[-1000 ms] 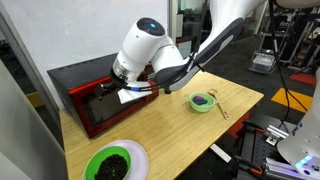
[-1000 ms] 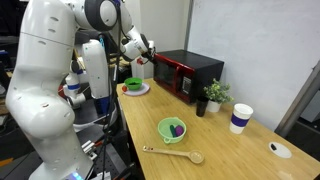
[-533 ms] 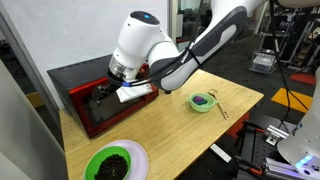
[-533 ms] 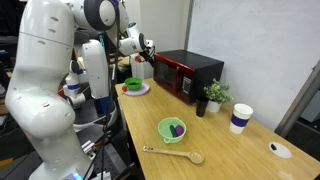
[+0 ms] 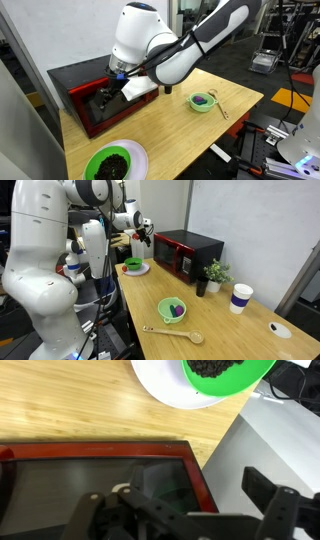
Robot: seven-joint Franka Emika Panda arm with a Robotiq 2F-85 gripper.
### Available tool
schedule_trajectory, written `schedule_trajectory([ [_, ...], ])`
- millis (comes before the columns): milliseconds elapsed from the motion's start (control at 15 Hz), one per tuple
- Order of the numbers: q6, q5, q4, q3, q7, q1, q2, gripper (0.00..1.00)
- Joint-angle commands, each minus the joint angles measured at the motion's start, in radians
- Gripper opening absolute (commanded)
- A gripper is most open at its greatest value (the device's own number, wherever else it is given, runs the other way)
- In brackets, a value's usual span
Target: Close the microwave door, move the white plate to the right, remove the zucchini and purple grapes from the green pot and place them on the white plate
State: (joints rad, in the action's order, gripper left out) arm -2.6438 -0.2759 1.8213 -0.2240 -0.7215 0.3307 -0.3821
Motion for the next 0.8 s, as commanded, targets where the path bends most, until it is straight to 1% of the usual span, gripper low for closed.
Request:
schedule_trajectory([
  [0,0.066,0.043,0.057,0.037,0.077,0.033,0.06,1.0],
  [333,0.115,0.071,0.123,0.026,0.143,0.032,0.091,1.0],
  [400,0.094,0.052,0.064,0.046,0.105,0.05,0.048,1.0],
  [733,0.093,0.052,0.068,0.052,0.106,0.057,0.048,1.0],
])
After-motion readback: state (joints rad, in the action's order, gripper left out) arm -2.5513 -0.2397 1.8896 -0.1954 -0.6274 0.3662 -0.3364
